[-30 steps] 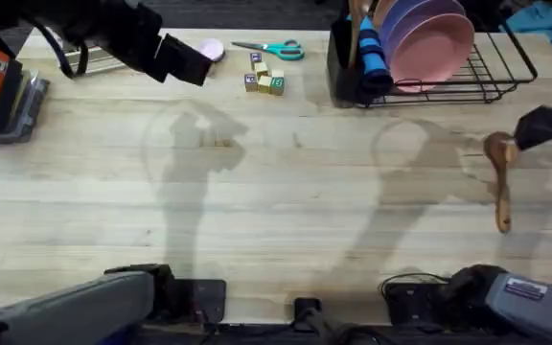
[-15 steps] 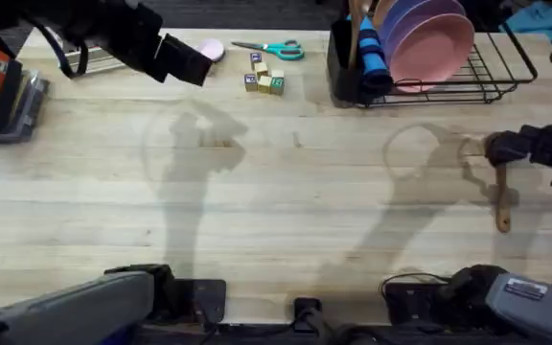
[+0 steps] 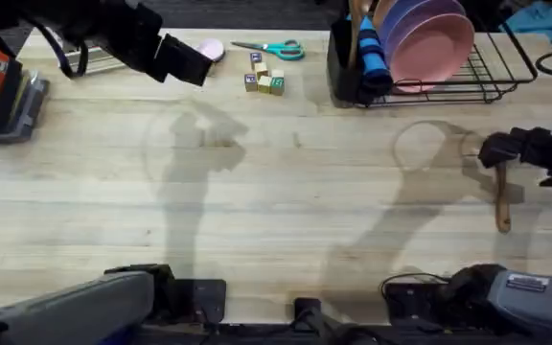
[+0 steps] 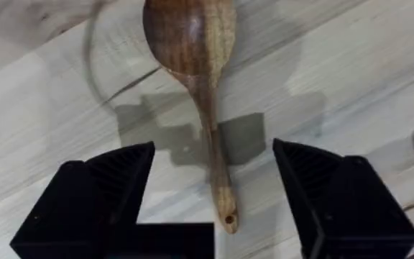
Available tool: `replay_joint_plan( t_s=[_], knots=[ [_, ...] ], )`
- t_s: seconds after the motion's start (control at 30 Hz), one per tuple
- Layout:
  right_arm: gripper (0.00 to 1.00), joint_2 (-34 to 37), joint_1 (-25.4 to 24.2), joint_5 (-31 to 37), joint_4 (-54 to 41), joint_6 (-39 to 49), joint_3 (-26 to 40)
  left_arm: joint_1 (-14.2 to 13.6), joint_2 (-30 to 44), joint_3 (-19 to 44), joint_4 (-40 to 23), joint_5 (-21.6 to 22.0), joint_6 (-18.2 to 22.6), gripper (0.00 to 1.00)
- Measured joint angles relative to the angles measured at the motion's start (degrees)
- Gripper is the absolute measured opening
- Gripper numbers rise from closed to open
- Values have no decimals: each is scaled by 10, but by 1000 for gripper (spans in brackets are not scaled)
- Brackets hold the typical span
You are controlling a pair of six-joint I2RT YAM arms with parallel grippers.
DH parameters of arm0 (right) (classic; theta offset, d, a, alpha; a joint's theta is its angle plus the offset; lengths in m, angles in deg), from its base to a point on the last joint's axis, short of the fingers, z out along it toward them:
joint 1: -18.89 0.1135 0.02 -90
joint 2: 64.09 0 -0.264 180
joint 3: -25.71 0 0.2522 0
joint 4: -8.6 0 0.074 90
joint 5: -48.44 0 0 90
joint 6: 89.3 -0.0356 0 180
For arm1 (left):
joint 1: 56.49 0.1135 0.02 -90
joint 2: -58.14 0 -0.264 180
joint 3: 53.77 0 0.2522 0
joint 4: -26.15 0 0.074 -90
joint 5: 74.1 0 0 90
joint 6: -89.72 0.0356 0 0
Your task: Pick up the spoon on the table one by one and put them onto the rack
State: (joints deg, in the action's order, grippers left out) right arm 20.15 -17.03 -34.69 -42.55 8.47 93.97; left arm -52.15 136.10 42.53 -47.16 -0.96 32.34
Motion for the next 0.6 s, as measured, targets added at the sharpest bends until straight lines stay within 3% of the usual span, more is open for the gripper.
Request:
replay_joint_plan(
  t_s=[0.6],
  knots=[
    [978,85,-2,-9,35,-10,10,0,0,0,0,0,0,993]
  ],
)
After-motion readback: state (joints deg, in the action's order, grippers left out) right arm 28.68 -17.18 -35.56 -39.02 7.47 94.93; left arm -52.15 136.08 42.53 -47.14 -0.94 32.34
